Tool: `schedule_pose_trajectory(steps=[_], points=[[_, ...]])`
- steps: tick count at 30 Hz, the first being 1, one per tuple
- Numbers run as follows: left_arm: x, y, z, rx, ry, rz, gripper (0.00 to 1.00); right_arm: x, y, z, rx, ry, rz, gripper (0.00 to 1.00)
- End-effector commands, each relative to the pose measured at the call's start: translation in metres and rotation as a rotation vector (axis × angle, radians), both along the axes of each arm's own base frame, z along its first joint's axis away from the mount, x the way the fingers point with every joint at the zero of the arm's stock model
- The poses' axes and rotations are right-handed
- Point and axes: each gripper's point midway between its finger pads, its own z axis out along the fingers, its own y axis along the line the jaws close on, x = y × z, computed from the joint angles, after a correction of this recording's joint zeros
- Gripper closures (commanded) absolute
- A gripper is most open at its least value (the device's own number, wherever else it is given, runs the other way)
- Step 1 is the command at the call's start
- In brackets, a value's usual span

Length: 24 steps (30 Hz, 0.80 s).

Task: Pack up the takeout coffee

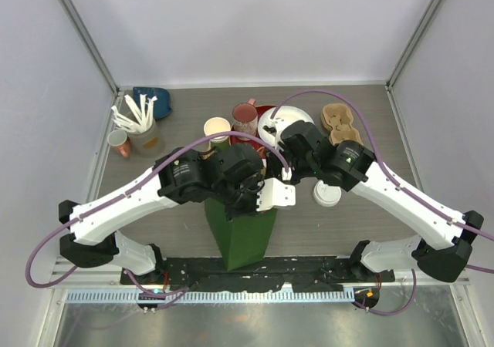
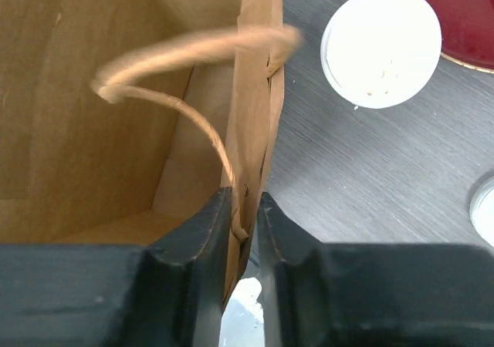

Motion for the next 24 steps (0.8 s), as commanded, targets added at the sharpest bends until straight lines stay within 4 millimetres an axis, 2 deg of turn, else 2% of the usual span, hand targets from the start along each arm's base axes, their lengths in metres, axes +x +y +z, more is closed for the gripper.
schedule_pose_trajectory(steps=[1, 2, 3, 6, 9, 12, 14, 16, 18, 20, 21, 22, 24], points=[[0.002, -0.008, 0.026, -0.093, -0.036, -0.008, 0.87, 0.001, -0.005, 0.015, 0.007, -0.097, 0.049, 0.90], [0.001, -0.007, 0.030, -0.102, -0.038, -0.009, 0.76, 0.003, -0.007, 0.013, -0.012, -0.117, 0.069, 0.97], [0.000, -0.006, 0.033, -0.108, -0.038, -0.011, 0.67, 0.004, -0.008, 0.011, -0.026, -0.126, 0.080, 0.99], [-0.004, -0.004, 0.045, -0.136, -0.033, -0.021, 0.47, 0.006, -0.009, 0.004, -0.080, -0.142, 0.134, 0.99], [-0.010, 0.002, 0.066, -0.189, -0.034, -0.036, 0.28, 0.007, -0.012, -0.004, -0.147, -0.175, 0.224, 0.99], [-0.011, 0.011, 0.100, -0.281, -0.063, -0.032, 0.22, 0.008, -0.018, -0.005, -0.199, -0.226, 0.346, 0.99], [0.001, 0.017, 0.120, -0.342, -0.090, 0.040, 0.21, 0.002, -0.018, -0.004, -0.190, -0.227, 0.425, 0.99], [0.027, 0.025, 0.131, -0.371, -0.165, 0.162, 0.21, 0.007, -0.024, -0.004, -0.207, -0.260, 0.485, 0.99], [0.055, 0.032, 0.135, -0.383, -0.224, 0.300, 0.21, 0.012, -0.029, -0.004, -0.199, -0.258, 0.513, 0.99], [0.072, 0.041, 0.127, -0.361, -0.248, 0.387, 0.21, 0.013, -0.033, -0.006, -0.177, -0.246, 0.571, 0.99], [0.088, 0.047, 0.119, -0.343, -0.260, 0.460, 0.21, 0.017, -0.037, -0.007, -0.181, -0.247, 0.565, 0.99], [0.095, 0.051, 0.116, -0.337, -0.268, 0.493, 0.21, 0.023, -0.038, -0.007, -0.182, -0.256, 0.560, 0.99], [0.115, 0.060, 0.106, -0.318, -0.307, 0.567, 0.21, 0.022, -0.035, -0.007, -0.173, -0.290, 0.634, 0.99]])
